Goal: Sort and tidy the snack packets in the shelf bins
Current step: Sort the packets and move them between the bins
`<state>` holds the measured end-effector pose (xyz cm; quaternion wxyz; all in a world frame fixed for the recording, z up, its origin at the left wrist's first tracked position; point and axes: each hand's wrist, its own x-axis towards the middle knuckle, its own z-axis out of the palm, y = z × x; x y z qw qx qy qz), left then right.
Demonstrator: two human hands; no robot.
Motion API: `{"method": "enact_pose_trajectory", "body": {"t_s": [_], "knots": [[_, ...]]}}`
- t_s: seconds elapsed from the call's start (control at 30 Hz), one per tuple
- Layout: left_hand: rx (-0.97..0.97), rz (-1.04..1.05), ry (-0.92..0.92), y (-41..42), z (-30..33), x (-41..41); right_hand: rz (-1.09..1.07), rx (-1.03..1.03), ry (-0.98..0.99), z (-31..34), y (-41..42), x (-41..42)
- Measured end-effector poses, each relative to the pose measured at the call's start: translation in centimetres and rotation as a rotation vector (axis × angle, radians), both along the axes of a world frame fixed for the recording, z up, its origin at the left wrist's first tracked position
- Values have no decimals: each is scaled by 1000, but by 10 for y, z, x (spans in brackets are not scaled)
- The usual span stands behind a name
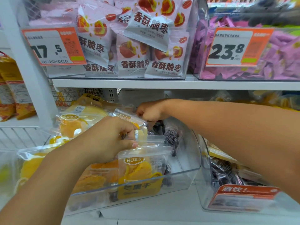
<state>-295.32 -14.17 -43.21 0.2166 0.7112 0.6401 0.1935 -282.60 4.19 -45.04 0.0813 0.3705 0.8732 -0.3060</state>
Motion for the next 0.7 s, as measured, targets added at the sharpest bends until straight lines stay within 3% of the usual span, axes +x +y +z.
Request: {"method": "enact_pose_trajectory", "body": {"t_s": [0.07, 0.2, 0.27, 0.4, 0.47, 0.6, 0.7], "knots": [[4, -3, -9, 0, -1, -1, -39, -63, 57, 7, 1, 6], [-13, -14, -35, 1, -3, -3, 66, 490, -151, 33, -16, 28], [-5, -17, -25, 2, -3, -3, 62, 622, -245, 42, -37, 44], [8, -26, -6, 1, -1, -3, 68, 605, -631, 48, -75, 50], [21, -18, -3, 0, -1, -2, 138, 609, -717, 41, -77, 41], [33, -15, 1, 0, -2, -2, 104, 621, -517, 24, -59, 45], [25, -11, -9, 0, -3, -4, 25, 758, -327, 18, -47, 47]]}}
